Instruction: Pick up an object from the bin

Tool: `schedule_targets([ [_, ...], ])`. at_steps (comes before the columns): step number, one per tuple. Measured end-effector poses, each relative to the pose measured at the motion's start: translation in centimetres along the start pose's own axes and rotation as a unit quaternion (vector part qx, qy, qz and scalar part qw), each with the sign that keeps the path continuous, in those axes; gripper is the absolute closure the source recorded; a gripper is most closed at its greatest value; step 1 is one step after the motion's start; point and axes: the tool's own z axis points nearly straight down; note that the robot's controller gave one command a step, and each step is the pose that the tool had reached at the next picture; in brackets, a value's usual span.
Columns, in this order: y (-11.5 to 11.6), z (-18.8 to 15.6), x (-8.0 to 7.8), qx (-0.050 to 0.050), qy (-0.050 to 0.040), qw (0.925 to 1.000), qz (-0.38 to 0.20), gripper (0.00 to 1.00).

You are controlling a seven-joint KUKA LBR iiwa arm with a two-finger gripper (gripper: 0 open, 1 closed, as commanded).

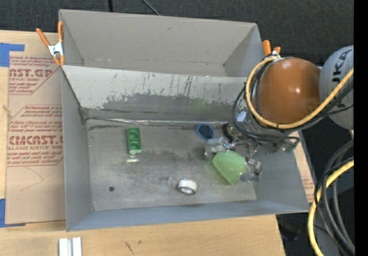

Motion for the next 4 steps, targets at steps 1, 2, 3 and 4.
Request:
schedule_targets([
  [1, -6.4, 6.8, -1.1, 0.004, 0.0000, 0.9936, -0.113, 0.00],
  [2, -5.0, 6.9, 1.3, 0.000, -0.0042, 0.8888, -0.458, 0.00],
  [3, -5.2, 6.8, 1.4, 0.001, -0.0030, 0.8892, -0.458, 1.00],
  [4, -7.9, -7.3, -1.3, 0.004, -0.0005, 0.8901, -0.456, 1.00],
])
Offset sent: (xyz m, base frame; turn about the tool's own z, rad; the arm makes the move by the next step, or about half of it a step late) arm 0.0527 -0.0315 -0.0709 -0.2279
